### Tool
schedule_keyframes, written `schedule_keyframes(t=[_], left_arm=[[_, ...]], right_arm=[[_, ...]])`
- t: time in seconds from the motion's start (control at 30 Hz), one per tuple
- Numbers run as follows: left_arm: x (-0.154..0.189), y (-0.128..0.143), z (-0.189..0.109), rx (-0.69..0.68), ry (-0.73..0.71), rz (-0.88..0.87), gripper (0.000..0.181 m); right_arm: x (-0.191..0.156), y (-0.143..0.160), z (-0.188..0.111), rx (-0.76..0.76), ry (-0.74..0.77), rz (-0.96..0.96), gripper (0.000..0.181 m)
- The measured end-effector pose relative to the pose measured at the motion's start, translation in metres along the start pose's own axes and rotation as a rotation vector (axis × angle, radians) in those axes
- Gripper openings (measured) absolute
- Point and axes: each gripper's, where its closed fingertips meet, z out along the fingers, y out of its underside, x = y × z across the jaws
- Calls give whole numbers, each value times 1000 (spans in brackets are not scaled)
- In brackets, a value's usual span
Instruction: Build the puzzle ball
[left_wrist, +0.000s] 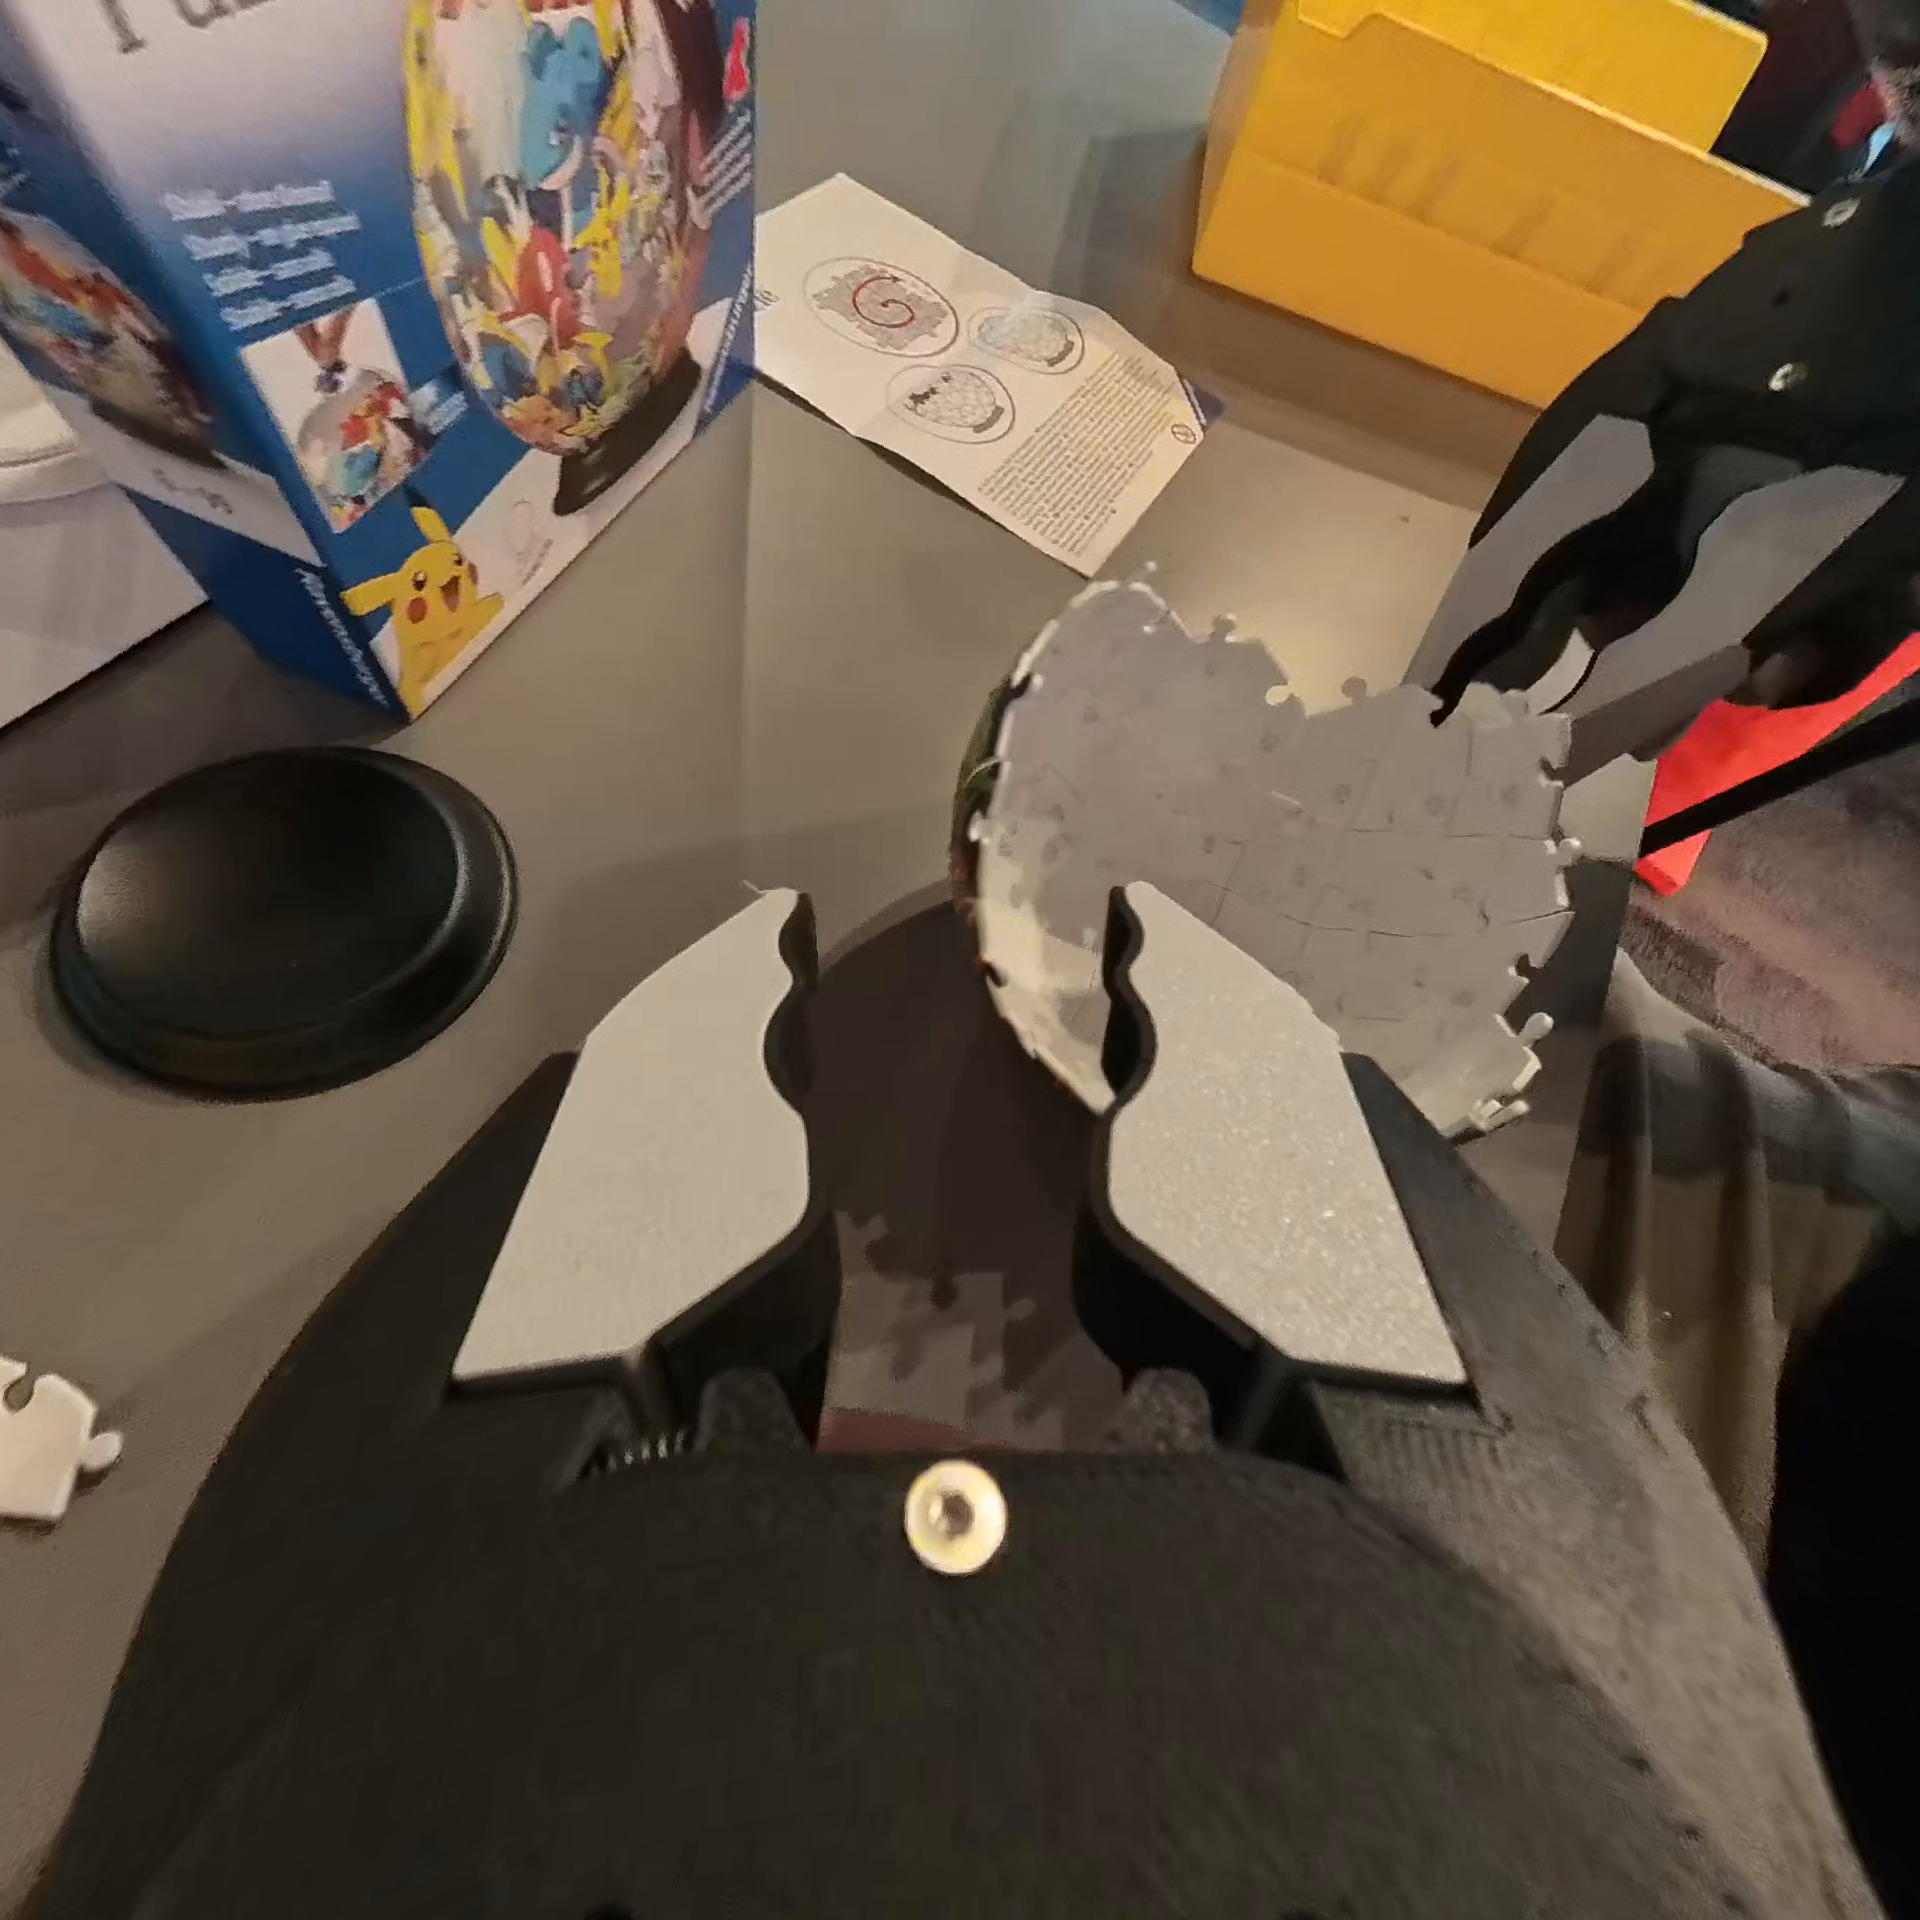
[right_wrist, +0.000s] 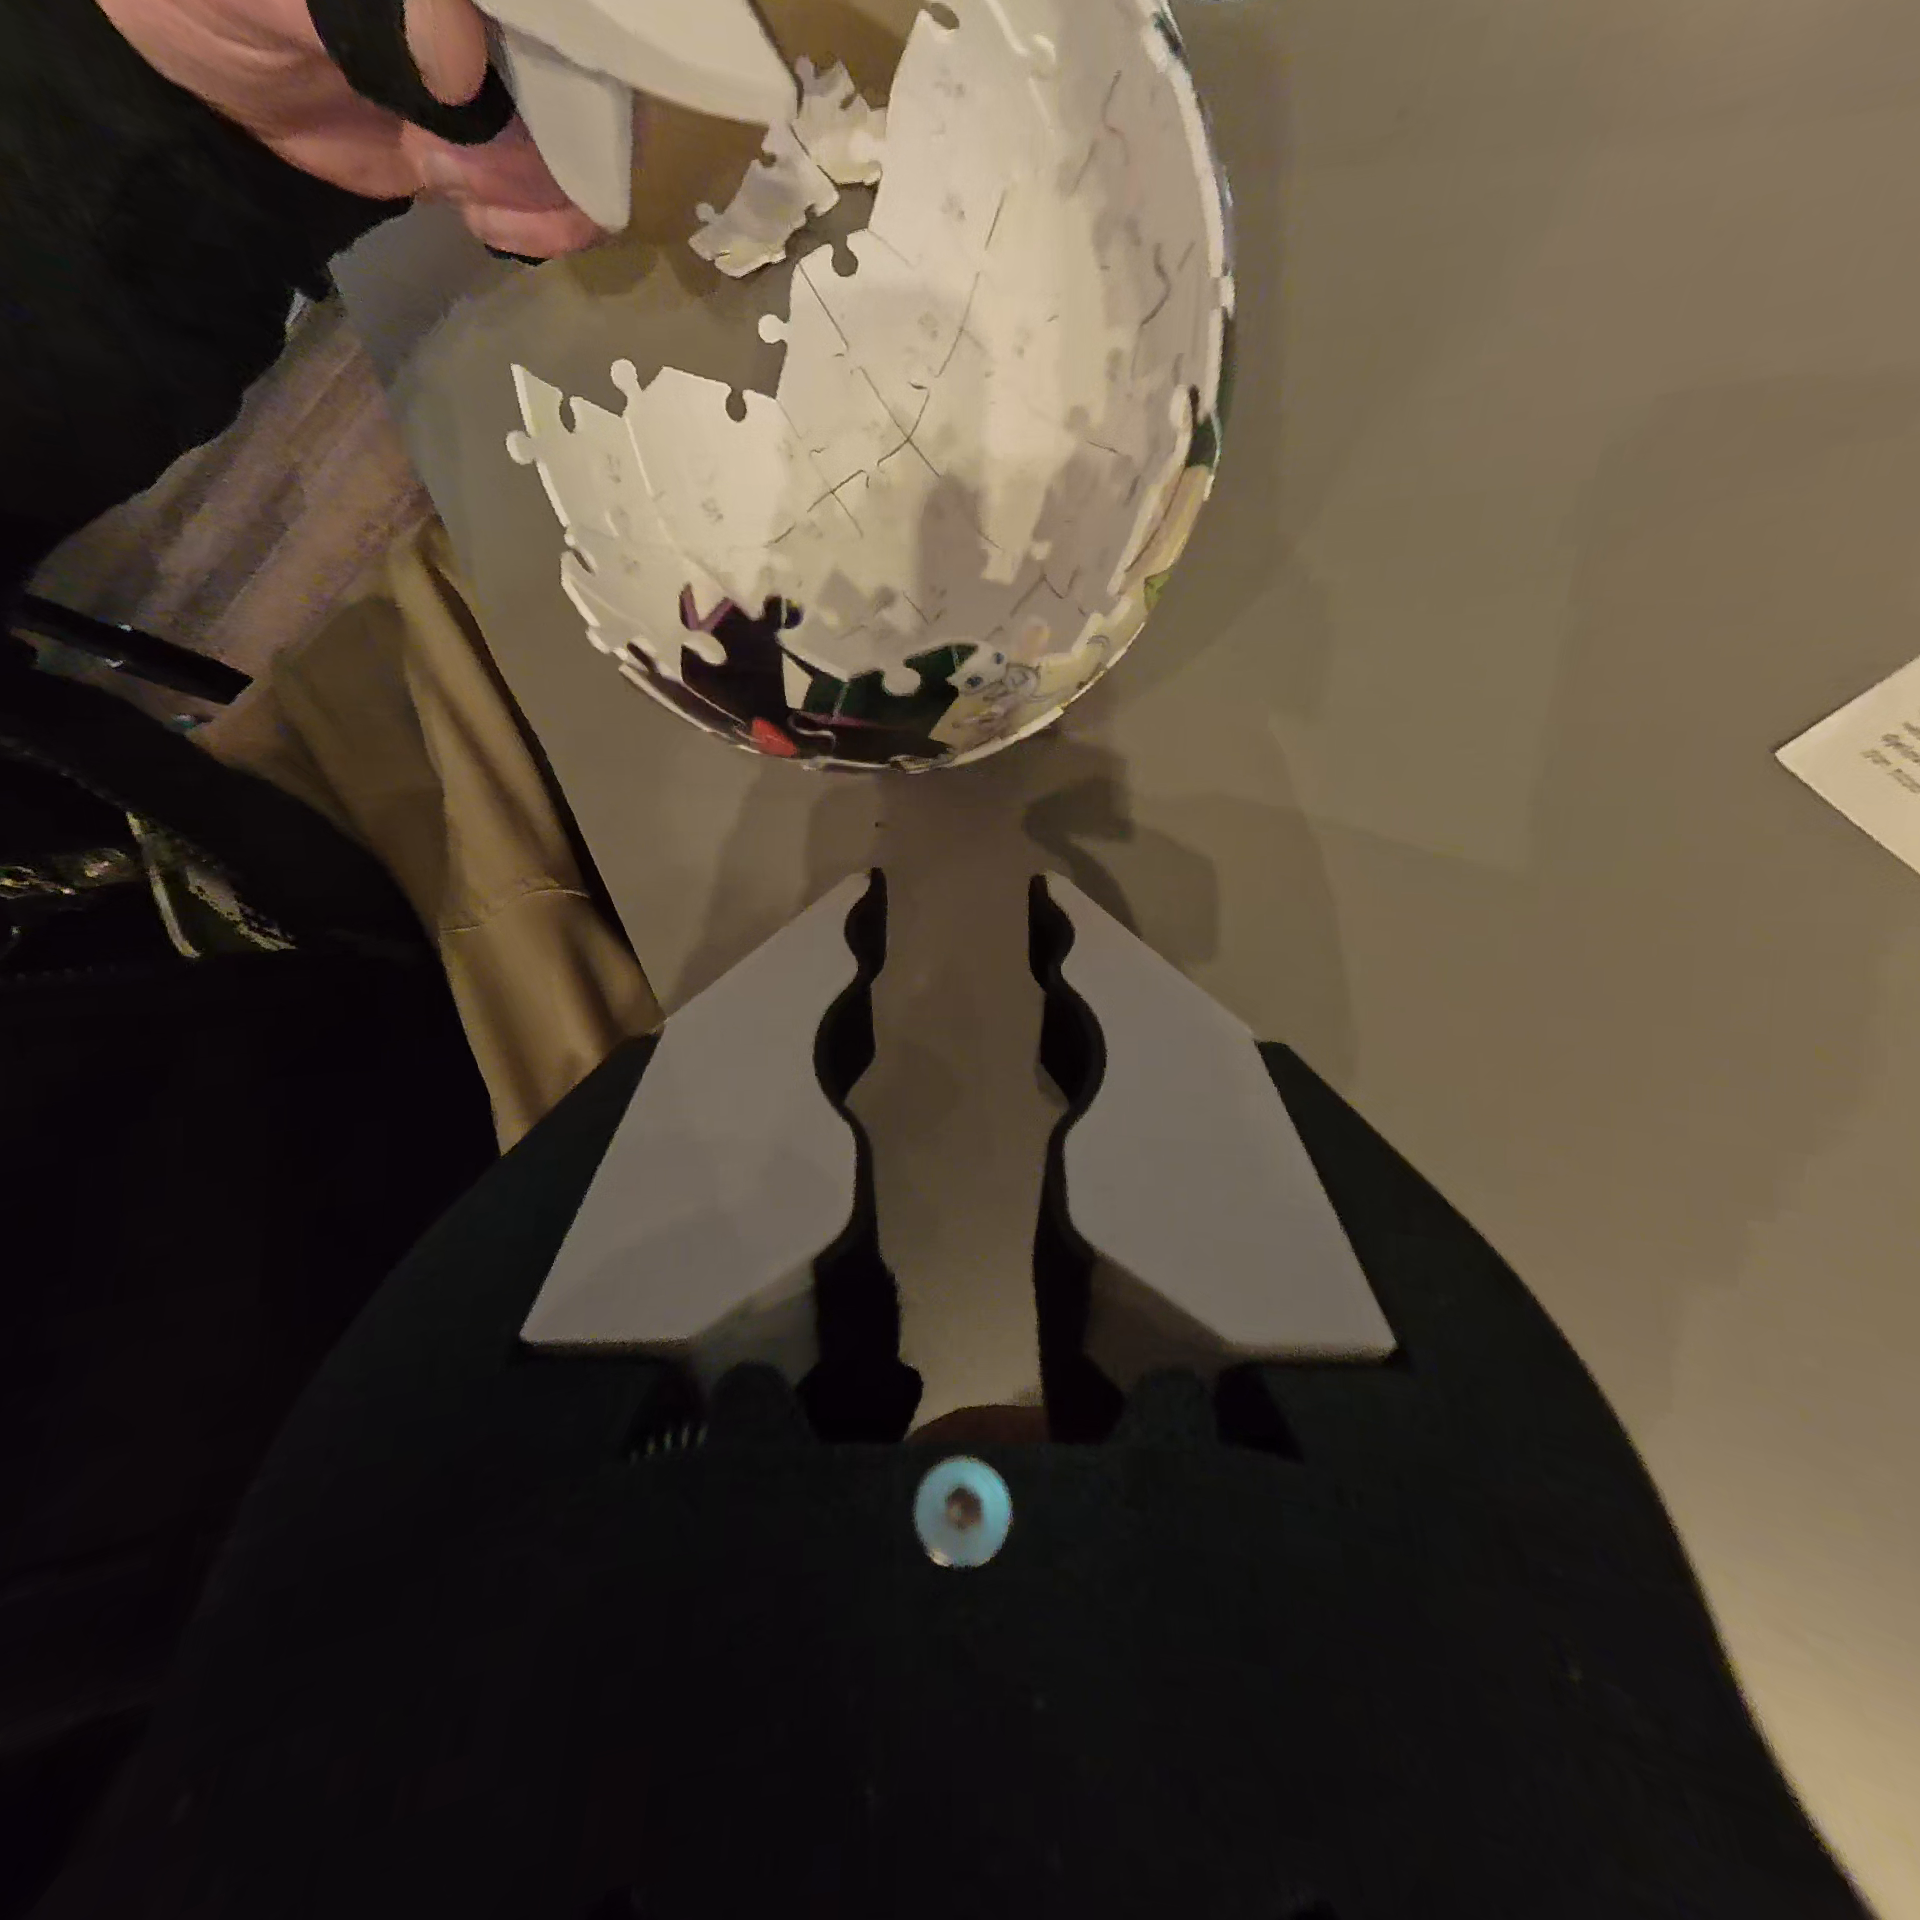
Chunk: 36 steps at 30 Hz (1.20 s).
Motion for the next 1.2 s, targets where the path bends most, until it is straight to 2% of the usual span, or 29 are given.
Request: schedule_keyframes(t=[0.4,0.6,0.83,1.2], left_arm=[[0,-7,20,-29,-30,47,30],[2,-14,26,-42,-44,136,26],[3,-11,29,-57,-65,176,7],[-2,-9,31,-68,-81,149,4]], right_arm=[[10,-4,-4,23,46,12,25],[13,-4,-5,28,64,15,25],[15,-5,-6,32,75,15,25],[17,-4,-6,27,86,13,25]])
